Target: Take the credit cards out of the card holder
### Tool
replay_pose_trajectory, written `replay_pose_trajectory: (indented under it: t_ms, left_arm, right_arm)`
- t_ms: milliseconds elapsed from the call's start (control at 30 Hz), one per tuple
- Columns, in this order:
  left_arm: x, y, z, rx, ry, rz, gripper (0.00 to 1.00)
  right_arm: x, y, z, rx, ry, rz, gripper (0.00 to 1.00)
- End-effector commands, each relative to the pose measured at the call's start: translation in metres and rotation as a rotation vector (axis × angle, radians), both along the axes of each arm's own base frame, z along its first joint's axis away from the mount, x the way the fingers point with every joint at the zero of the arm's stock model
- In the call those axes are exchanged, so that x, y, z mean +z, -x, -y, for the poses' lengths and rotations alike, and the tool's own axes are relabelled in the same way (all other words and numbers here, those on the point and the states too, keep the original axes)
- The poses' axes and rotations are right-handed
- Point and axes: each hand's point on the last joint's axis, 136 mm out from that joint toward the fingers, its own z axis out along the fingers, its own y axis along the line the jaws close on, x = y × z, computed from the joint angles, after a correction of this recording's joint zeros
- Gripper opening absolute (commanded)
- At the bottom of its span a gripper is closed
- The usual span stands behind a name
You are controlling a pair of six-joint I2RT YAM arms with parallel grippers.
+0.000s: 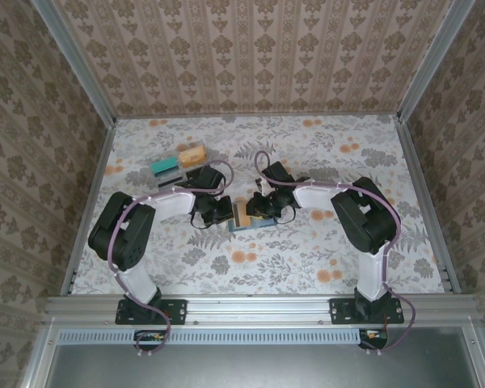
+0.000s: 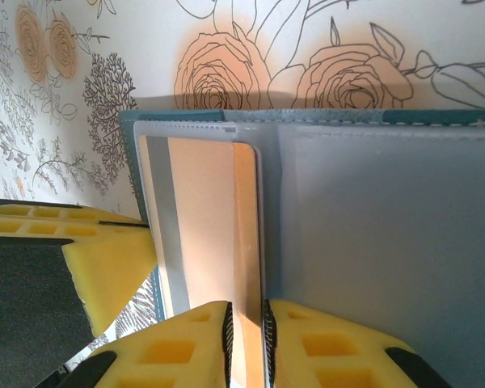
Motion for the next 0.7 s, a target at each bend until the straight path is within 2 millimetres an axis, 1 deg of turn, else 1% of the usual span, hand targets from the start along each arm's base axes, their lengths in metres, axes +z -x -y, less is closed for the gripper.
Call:
replay_pose_trajectory:
  t_ms: [0,100,167,267,333,400,500,567,667]
  left_arm:
    - [-0.017,0.008,-0.008,-0.002,-0.046,-0.059,0.06]
    - [-0.018,0.008,-0.006,-0.006,-0.043,-0.064,0.06]
    - [-0.018,0.008,-0.006,-0.008,-0.043,-0.066,0.06]
    - [-0.018,0.008,-0.007,-0.005,-0.047,-0.068,0.06]
    - [-0.018,0.009,-0.007,-0.006,-0.047,-0.068,0.06]
    - [-0.018,0.009,-0.007,-0.006,-0.046,-0.071,0.06]
    - [-0.018,0.009,-0.005,-0.011,-0.04,-0.072,0.06]
    - [-0.018,0.009,-0.004,-0.014,-0.037,-0.073,0.06]
    - [-0.019,0.011,-0.002,-0.021,-0.034,-0.08,0.06]
  right_arm:
    - [-0.01,0.004,0.0,0.014,0.029,-0.031,0.22]
    - [-0.011,0.006,-0.003,0.025,0.014,-0.04,0.22]
    - [-0.012,0.005,-0.001,0.02,0.03,-0.037,0.22]
    - [-0.018,0.003,0.013,-0.016,0.122,-0.029,0.23]
    - [-0.022,0.003,0.017,-0.019,0.148,-0.032,0.23]
    - [-0.024,0.006,0.013,-0.005,0.127,-0.048,0.23]
    - [-0.022,0.012,-0.001,0.034,0.051,-0.068,0.22]
    - [-0.018,0.014,-0.008,0.052,0.013,-0.064,0.2]
    - [-0.011,0.013,-0.013,0.061,-0.028,-0.049,0.16]
